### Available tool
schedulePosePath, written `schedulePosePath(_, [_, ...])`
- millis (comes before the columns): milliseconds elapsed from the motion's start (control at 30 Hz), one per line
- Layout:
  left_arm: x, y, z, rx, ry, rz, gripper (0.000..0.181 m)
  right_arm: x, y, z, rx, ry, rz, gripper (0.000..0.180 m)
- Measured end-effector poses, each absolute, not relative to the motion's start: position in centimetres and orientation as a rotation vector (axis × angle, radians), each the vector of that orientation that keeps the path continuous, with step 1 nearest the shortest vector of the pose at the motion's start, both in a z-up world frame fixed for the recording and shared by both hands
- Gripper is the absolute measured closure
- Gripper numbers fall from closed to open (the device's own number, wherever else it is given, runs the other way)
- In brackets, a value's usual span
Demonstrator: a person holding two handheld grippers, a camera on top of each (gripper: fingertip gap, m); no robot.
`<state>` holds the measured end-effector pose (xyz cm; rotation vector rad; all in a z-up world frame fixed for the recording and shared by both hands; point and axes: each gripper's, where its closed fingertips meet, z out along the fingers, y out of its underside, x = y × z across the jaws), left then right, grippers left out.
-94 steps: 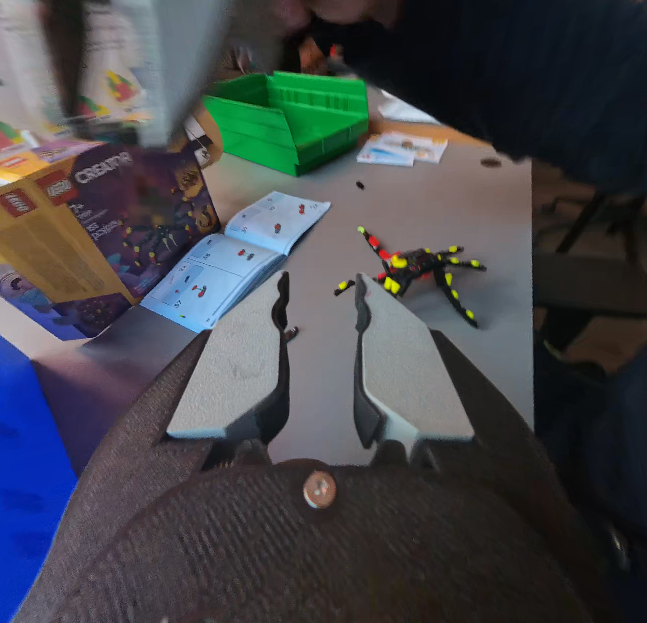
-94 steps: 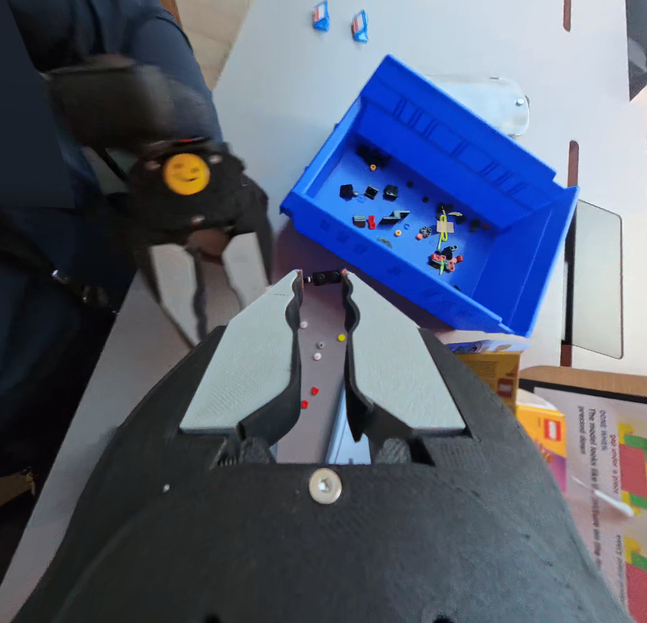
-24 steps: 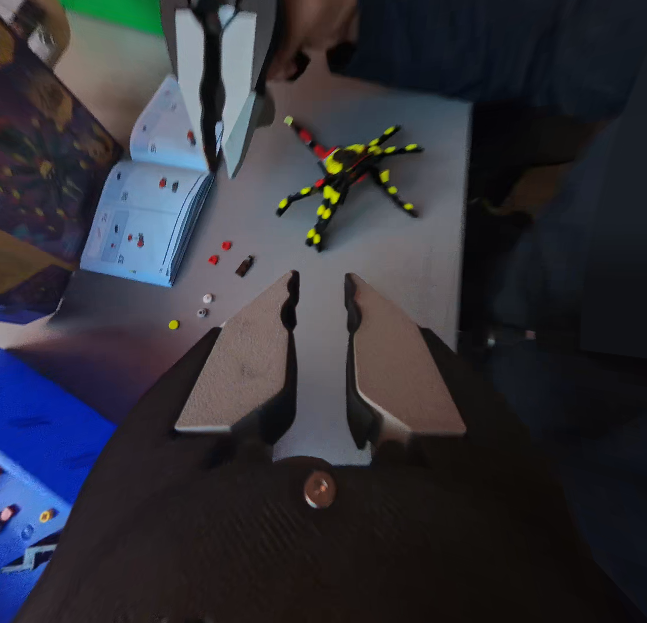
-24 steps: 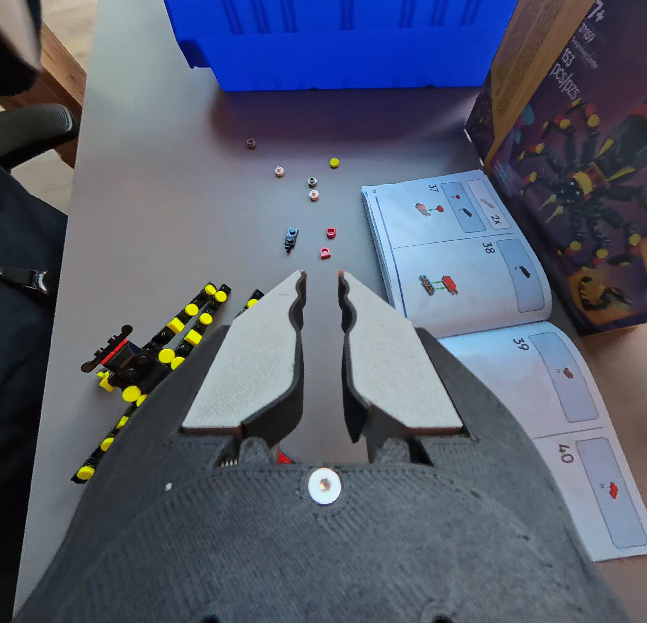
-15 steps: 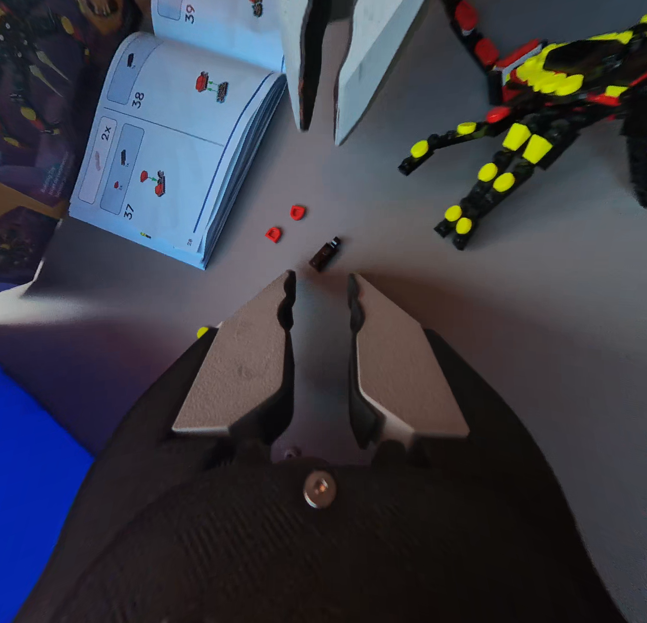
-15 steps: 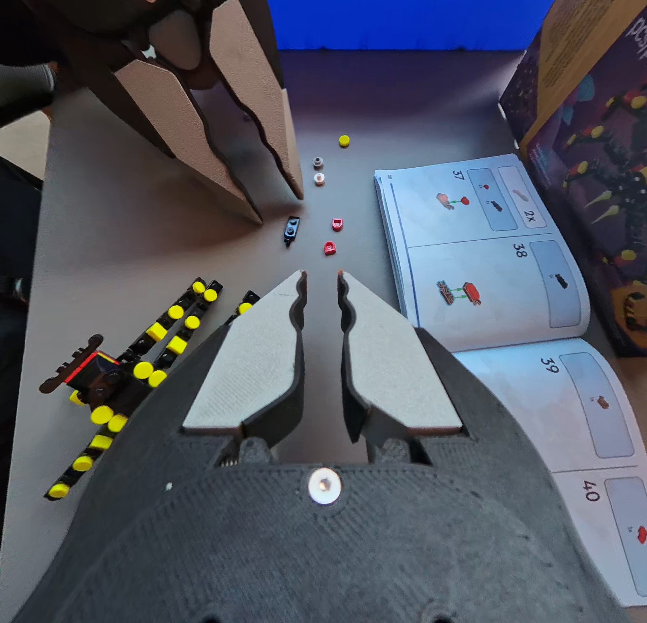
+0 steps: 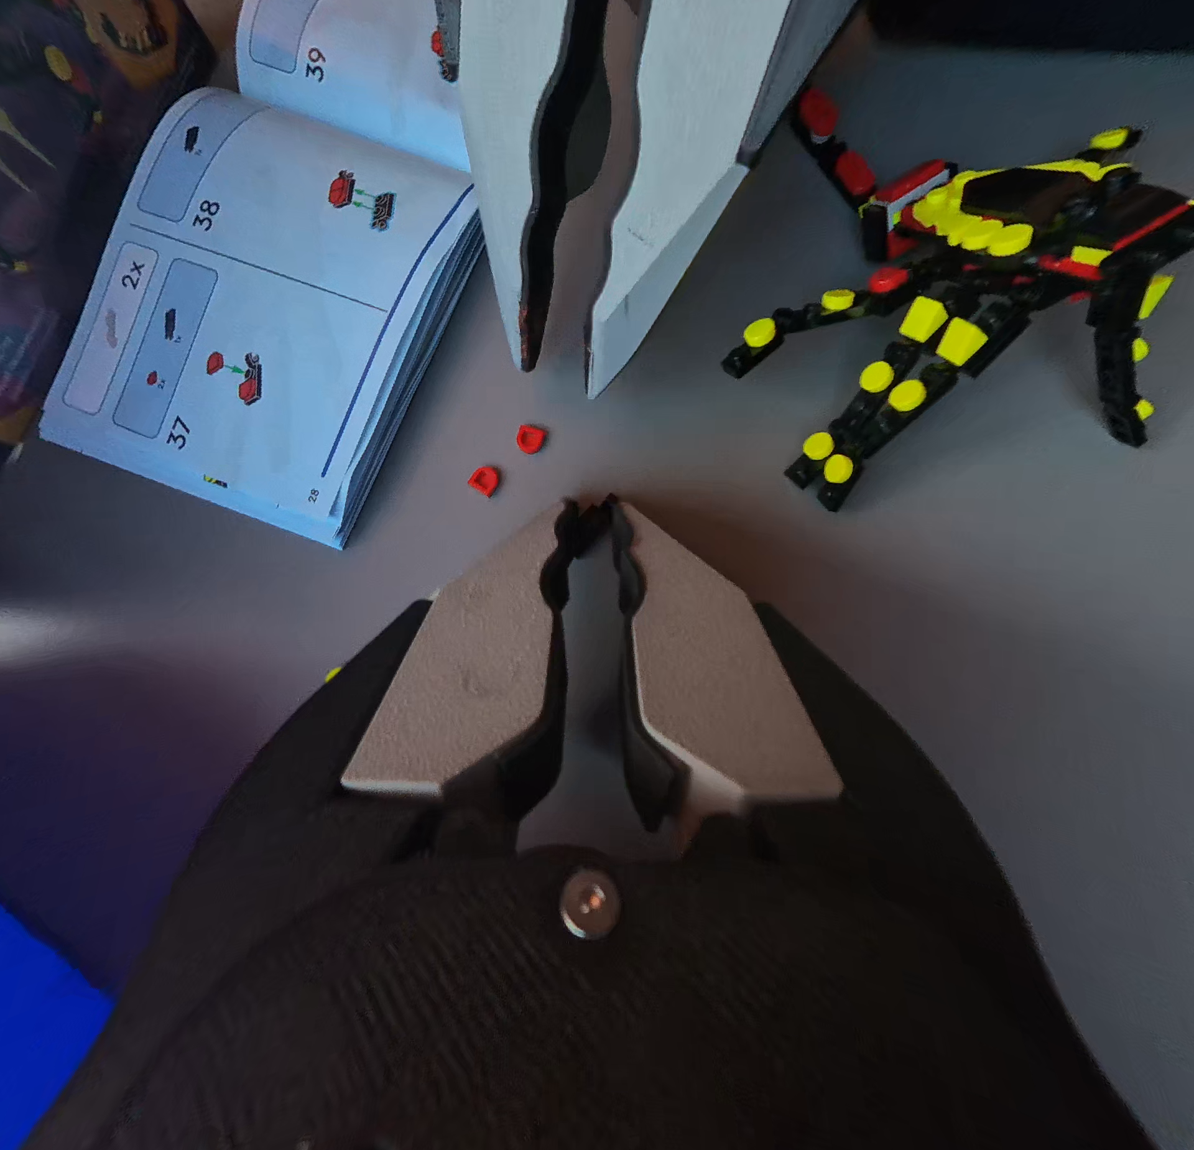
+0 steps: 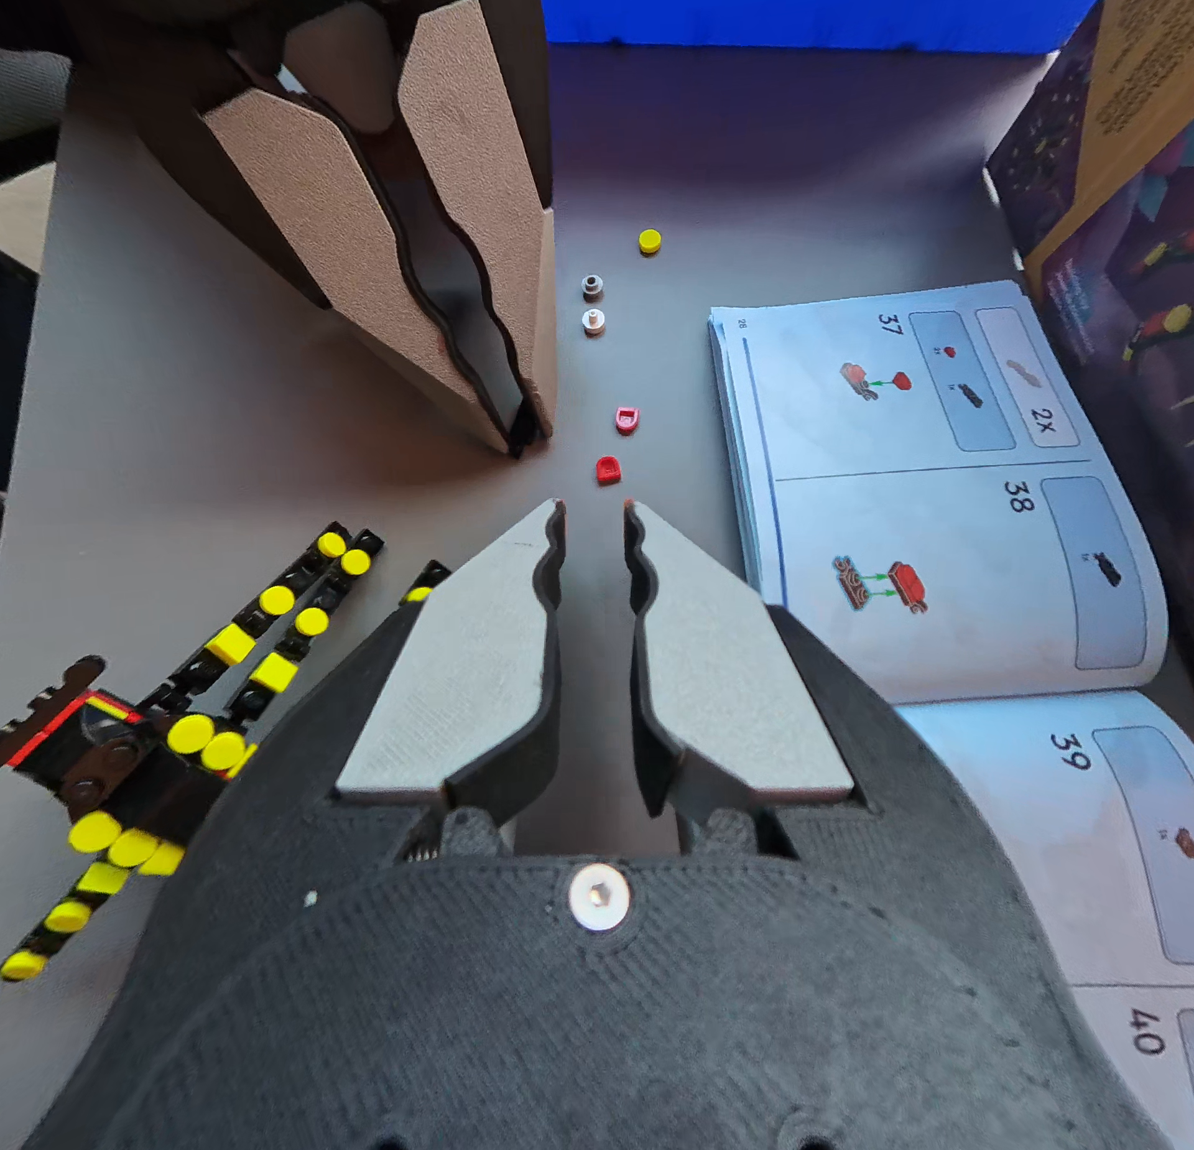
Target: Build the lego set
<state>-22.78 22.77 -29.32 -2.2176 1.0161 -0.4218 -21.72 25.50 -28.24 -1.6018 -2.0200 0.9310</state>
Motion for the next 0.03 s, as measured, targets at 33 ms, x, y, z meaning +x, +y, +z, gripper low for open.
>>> schedulePosePath(33, [-22.87, 22.72, -29.31, -2.228, 0.993, -0.435, 0.173, -21.81, 25.54, -28.49, -1.605, -2.034, 0.919, 0.164])
